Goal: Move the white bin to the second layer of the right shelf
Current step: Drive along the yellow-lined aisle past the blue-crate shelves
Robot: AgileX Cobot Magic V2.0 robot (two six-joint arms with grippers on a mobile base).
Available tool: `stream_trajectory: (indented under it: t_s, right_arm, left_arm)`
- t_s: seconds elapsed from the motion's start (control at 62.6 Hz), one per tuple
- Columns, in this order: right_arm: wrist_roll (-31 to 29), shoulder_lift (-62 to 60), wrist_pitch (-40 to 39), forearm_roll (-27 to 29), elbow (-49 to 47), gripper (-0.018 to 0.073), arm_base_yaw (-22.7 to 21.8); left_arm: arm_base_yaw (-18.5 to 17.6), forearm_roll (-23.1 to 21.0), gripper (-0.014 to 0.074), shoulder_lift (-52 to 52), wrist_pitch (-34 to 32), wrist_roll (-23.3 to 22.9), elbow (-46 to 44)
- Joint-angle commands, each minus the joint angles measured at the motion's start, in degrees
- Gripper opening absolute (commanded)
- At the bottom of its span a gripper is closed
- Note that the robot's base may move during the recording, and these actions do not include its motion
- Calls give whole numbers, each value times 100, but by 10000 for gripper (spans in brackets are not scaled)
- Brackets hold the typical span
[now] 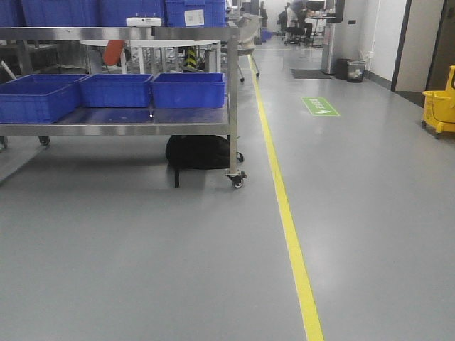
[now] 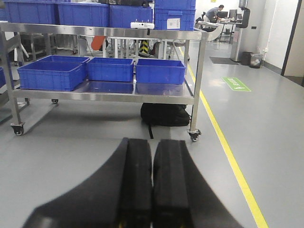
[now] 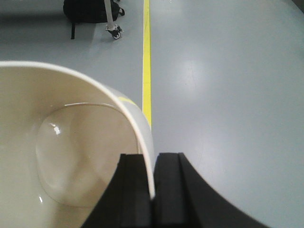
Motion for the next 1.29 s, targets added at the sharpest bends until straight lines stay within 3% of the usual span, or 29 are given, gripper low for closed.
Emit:
stream_trajectory:
  t_s: [0.0,1.277]
  right_arm:
    - [14,56,-541,-38,-161,47,-28]
    - [14,56,-541,-38,-161,47,-28]
  left_arm:
    - [-16,-30,85,-87,-477,-30,156]
    - [-16,-30,85,-87,-477,-30,156]
